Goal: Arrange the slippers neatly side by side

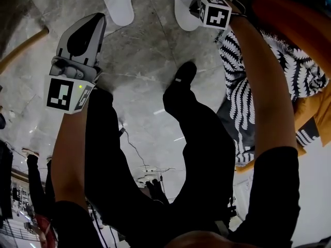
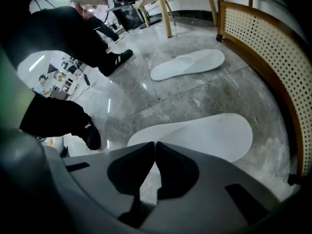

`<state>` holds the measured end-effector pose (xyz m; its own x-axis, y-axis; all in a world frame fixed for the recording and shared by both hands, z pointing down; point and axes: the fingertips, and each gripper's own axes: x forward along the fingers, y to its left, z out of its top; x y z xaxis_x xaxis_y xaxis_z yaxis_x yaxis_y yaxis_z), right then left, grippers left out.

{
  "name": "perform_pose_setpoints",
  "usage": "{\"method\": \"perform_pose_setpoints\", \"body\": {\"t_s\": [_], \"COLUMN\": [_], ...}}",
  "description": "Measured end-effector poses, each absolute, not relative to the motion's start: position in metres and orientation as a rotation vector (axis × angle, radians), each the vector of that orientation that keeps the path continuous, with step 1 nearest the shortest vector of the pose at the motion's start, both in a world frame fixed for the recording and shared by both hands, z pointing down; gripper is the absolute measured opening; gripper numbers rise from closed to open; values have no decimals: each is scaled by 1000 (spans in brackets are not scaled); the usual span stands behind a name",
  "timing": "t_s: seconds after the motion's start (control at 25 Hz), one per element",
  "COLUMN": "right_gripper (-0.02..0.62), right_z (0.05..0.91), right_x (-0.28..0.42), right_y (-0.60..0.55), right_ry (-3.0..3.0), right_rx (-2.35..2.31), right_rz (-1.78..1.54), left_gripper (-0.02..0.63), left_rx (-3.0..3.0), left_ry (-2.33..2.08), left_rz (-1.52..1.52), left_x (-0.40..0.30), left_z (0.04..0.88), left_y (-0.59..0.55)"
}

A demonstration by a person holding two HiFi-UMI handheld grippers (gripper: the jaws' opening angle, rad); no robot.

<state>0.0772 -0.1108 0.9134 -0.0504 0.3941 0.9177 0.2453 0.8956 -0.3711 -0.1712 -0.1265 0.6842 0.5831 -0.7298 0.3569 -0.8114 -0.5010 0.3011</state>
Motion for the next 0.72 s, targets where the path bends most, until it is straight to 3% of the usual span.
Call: {"method": "perform_pose_setpoints", "body": {"t_s": [0.4, 0.72], "right_gripper": [35, 35], "right_z": [840, 785], "right_x": [52, 15], "right_y": [-134, -162], "right_ry": [-1851, -2056], "right_rx": [-154, 346], "right_rz": [412, 881], "left_gripper": [14, 15], "left_rx": [2394, 2399], "left_ry": [-1204, -1175], "left_rz": [263, 229], "left_x": [-171, -159], "left_z": [627, 595], "left_y": [-131, -135]}}
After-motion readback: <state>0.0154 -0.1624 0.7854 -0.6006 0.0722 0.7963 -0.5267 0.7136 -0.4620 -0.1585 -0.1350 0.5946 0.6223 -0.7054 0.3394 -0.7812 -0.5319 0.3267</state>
